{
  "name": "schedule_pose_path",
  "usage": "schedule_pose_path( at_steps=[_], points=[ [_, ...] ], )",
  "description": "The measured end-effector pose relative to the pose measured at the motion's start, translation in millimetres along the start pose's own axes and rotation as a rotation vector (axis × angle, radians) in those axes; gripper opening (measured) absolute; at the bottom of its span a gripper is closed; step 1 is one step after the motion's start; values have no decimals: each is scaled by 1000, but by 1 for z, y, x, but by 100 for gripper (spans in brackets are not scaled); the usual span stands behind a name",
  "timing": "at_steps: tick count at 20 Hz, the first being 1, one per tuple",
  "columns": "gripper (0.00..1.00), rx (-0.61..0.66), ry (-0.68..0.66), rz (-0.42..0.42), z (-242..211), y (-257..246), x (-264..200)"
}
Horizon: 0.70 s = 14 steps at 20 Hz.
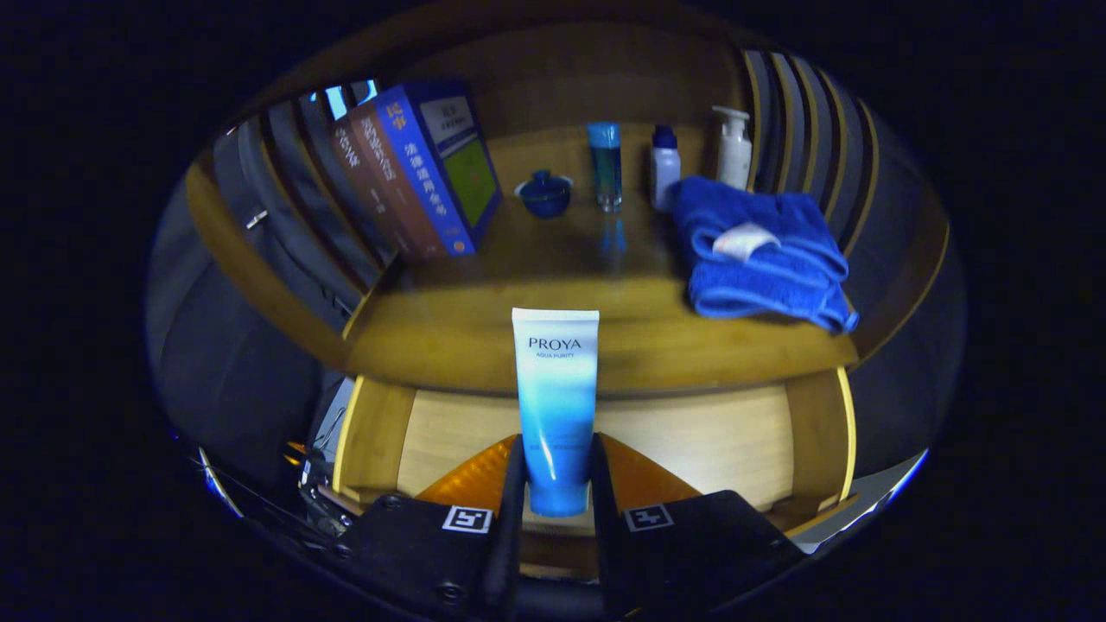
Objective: Pull open the drawer, take out the items inside it, and place them on the countertop above the cabinet.
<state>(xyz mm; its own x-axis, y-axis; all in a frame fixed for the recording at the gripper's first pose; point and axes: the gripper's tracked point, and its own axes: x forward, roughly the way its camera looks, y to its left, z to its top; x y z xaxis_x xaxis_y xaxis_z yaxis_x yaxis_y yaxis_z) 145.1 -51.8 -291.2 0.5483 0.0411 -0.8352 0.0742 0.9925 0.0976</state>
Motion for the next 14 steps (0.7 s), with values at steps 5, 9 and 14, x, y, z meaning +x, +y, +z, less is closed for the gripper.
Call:
schedule_pose_path(
  at_steps=[5, 9, 14],
  points=[
    [41, -25, -15, -54, 59, -8, 54],
    [41, 7, 37, -93, 74, -20, 93],
    [47, 21, 46, -100, 75, -31, 108]
  ],
)
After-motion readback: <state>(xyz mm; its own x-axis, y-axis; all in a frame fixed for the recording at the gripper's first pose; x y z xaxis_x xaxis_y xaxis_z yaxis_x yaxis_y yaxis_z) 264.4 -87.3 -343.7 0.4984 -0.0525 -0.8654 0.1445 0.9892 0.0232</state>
